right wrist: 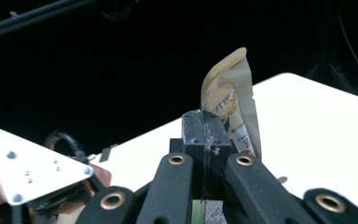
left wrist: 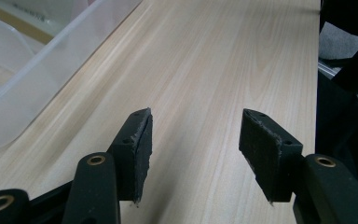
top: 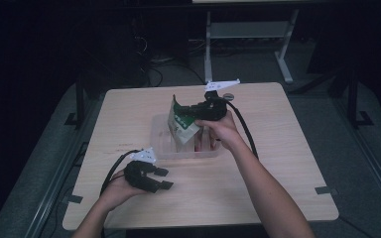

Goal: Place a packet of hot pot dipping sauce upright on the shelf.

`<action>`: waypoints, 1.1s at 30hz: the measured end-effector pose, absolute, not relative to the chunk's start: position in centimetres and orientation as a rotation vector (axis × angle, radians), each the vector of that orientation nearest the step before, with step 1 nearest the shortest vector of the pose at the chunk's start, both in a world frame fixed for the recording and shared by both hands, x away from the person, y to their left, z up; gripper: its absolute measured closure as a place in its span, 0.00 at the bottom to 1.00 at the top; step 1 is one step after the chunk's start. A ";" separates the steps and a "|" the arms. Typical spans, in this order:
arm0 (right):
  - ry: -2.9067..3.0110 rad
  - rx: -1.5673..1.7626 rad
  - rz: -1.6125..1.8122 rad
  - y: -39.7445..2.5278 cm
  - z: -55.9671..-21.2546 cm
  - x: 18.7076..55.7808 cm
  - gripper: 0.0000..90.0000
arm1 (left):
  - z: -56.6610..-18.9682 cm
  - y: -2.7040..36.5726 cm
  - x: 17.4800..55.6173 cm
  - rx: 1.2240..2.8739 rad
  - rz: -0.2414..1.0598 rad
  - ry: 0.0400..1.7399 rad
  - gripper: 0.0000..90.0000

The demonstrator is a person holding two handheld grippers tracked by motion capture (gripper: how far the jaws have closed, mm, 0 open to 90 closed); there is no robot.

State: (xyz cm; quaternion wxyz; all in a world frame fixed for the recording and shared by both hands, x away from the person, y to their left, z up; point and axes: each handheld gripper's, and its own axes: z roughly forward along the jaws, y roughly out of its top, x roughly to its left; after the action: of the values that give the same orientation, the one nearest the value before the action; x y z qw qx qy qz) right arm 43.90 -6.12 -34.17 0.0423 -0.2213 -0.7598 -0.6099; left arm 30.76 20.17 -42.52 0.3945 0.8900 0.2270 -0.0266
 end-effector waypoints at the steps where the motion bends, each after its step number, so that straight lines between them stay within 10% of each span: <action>1: -2.336 -0.682 -1.858 -6.1 -34.4 43.9 1.00 | -42.5 20.1 30.7 2.258 -0.065 0.574 0.49; 16: -2.428 -0.703 -1.821 -6.1 -34.1 43.5 0.94 | -42.7 20.0 30.7 2.266 -0.069 0.569 0.48; 33: -2.641 -0.677 -1.724 -9.0 -31.9 40.1 0.44 | -42.4 19.8 31.3 2.273 -0.047 0.583 0.42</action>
State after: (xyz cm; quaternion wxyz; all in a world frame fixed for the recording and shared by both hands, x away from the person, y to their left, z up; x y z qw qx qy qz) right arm 40.06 -9.02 -31.91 -0.0423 -0.2096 -0.8180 -0.5340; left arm 31.33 19.80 -42.43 0.3867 0.8931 0.2291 -0.0185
